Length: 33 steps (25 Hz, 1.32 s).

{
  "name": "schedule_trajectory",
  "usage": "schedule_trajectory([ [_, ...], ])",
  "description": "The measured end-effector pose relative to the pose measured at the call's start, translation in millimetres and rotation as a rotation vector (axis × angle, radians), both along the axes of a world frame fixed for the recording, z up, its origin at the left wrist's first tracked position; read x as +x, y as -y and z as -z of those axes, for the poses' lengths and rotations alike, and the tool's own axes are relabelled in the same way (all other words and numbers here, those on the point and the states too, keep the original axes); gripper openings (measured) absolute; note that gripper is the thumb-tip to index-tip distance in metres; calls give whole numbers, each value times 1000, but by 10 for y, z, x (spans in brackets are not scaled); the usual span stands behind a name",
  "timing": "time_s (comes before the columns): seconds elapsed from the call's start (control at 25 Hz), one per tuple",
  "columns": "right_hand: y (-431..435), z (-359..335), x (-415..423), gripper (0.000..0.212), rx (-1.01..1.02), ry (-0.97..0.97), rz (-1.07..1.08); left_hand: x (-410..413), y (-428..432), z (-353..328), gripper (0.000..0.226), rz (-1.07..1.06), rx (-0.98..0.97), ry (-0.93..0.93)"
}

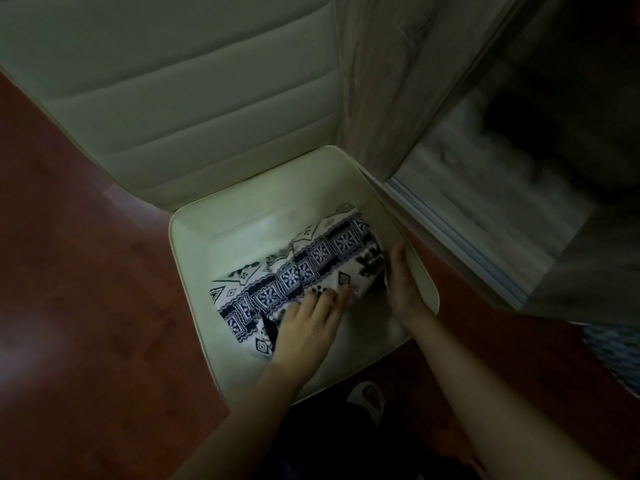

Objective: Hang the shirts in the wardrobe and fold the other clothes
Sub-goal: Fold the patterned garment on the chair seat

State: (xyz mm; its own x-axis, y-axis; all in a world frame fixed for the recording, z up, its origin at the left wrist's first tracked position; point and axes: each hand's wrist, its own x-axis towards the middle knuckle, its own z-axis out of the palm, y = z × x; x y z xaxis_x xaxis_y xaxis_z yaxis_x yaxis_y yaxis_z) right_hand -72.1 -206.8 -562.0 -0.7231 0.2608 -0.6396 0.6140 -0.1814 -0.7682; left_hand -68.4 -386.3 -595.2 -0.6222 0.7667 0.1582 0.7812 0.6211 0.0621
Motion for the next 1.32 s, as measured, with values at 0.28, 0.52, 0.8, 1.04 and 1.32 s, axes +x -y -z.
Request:
schedule_trajectory([
  [0.28,100,50,332,53,255,112,-68,-509,572,95,38,397,-31,8],
  [0.52,299,114,327,50,428,94,89,-716,677,-167,55,-746,361,454],
  [0.8,170,170,104,43,815,250,212,-814,475,-153,41,-1125,259,533],
  [1.04,32,188,97,35,630,231,338,-918,526,-232,37,-1166,279,521],
  [1.32,-152,244,-221,44,689,207,84,-1496,233,-137,46,-1013,167,602],
])
